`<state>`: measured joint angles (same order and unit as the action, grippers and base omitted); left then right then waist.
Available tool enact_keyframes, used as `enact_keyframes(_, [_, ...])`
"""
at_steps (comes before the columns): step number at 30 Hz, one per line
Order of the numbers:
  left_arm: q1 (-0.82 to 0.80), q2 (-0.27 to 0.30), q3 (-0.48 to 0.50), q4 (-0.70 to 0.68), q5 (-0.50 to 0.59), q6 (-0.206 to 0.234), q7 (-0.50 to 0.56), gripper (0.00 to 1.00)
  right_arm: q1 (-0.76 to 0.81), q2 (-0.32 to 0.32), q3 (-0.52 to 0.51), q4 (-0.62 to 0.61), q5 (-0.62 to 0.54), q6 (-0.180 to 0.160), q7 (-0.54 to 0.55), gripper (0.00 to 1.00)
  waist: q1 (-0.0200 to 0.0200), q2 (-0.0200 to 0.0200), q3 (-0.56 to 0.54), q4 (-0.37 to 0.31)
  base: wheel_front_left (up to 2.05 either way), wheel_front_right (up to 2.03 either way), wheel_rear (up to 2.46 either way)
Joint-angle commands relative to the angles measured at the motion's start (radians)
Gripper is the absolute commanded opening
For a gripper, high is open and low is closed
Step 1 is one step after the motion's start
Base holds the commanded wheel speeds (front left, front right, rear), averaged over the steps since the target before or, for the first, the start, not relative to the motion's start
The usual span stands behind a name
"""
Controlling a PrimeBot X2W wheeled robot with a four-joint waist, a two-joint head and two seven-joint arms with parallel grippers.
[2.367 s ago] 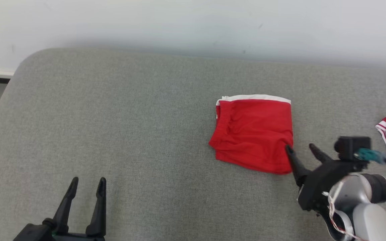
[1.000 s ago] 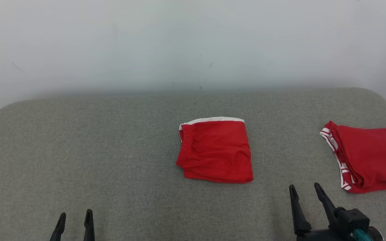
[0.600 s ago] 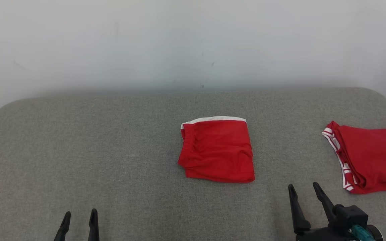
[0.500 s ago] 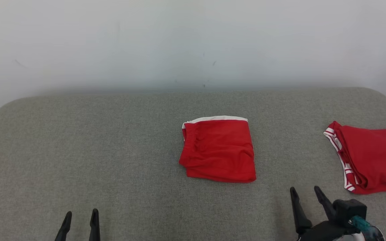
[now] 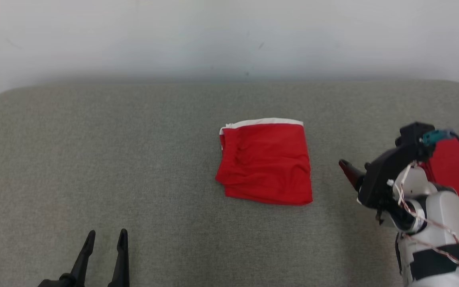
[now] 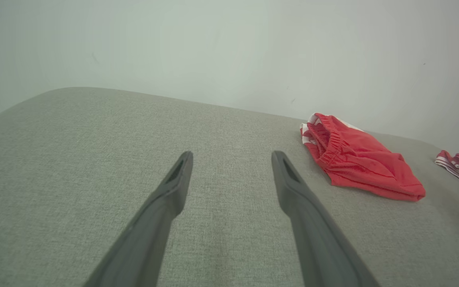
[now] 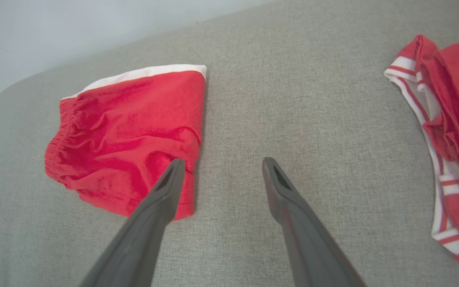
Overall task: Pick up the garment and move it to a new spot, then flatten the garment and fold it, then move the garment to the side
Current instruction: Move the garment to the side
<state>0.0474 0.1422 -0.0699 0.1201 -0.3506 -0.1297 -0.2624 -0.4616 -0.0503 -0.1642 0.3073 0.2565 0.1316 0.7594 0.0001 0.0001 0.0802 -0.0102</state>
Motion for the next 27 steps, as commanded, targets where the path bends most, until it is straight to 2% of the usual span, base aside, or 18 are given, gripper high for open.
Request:
enact_keyframes(1, [-0.015,0.008,-0.006,0.002,0.003,-0.001,-0.002,1.0,-0.033,0.0,-0.004,0.024,0.018,-0.002,0.012,1.0,-0.0001,-0.0001,0.046,0.035,0.0,0.0,0.0])
enact_keyframes(4, [-0.041,0.01,-0.019,0.005,0.001,-0.001,-0.002,1.0,-0.135,0.0,-0.027,0.119,0.011,-0.002,0.023,1.0,-0.0001,-0.0001,0.084,0.067,0.0,0.0,0.0])
enact_keyframes(12, [-0.076,0.021,-0.052,0.014,-0.01,0.0,-0.002,1.0,-0.259,0.0,-0.061,0.33,-0.037,-0.002,-0.044,1.0,-0.0001,-0.0001,0.127,0.116,0.0,0.0,0.0])
enact_keyframes(27, [-0.102,0.032,-0.09,0.029,-0.021,0.0,-0.002,1.0,-0.37,0.001,-0.115,0.663,-0.131,-0.002,-0.195,1.0,-0.0001,-0.0001,0.173,0.136,0.0,0.0,0.0])
